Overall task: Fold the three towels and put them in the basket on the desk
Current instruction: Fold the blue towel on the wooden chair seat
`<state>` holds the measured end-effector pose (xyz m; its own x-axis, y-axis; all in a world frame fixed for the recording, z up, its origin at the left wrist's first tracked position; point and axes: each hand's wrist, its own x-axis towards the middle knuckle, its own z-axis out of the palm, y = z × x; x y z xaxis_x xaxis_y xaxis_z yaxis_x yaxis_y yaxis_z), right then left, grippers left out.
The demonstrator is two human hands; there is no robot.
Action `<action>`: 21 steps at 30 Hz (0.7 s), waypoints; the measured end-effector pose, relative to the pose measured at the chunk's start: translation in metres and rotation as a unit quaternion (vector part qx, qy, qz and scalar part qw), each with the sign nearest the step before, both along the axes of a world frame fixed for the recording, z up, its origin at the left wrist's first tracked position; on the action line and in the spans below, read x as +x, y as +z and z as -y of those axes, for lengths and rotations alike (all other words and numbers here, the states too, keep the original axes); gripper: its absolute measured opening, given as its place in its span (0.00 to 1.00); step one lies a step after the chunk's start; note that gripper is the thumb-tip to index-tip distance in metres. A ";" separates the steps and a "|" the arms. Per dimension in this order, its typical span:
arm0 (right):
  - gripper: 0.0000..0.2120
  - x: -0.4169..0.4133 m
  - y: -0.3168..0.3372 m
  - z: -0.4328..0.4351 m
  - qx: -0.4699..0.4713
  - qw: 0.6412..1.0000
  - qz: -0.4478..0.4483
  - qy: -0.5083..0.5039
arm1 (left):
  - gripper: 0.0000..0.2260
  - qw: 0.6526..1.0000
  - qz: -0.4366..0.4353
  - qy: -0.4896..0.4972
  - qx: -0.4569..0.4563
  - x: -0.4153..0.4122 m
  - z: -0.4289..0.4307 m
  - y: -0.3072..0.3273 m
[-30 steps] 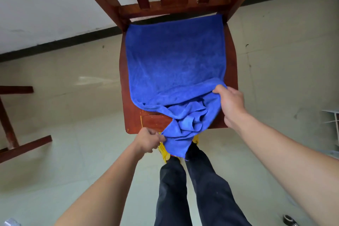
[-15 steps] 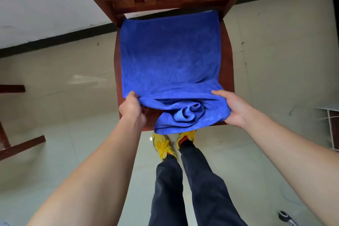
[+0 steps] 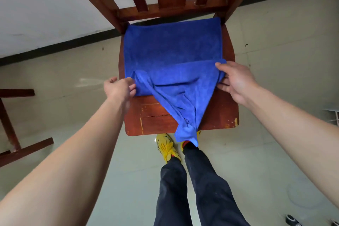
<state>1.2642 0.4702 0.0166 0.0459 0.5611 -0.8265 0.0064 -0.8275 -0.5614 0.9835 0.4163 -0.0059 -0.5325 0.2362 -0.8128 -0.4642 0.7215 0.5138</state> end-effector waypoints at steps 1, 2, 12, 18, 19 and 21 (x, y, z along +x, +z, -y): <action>0.03 0.002 -0.004 -0.004 -0.012 1.000 0.005 -0.005 | 0.23 1.000 0.003 -0.012 -0.028 0.005 0.006 -0.002; 0.02 0.003 -0.008 -0.005 -0.030 1.000 0.010 -0.003 | 0.20 0.997 0.016 -0.037 -0.063 0.014 0.013 -0.003; 0.04 0.016 -0.033 0.061 -0.073 0.988 0.110 0.083 | 0.04 0.992 0.037 -0.047 -0.108 0.072 0.038 -0.019; 0.12 0.013 -0.018 0.024 0.059 0.983 0.176 0.018 | 0.05 0.996 -0.062 -0.010 -0.068 0.024 0.026 -0.008; 0.12 0.007 -0.017 0.010 0.073 0.982 0.171 0.018 | 0.07 0.994 -0.087 -0.018 -0.059 0.015 0.018 -0.008; 0.07 -0.006 -0.014 -0.019 0.083 0.987 0.140 0.013 | 0.03 0.990 -0.129 -0.025 -0.042 0.001 0.000 -0.010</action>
<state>1.2584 0.4887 0.0023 0.2431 0.6912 -0.6806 0.2010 -0.7223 -0.6617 0.9844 0.4165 -0.0155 -0.7141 0.2043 -0.6695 -0.2886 0.7854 0.5475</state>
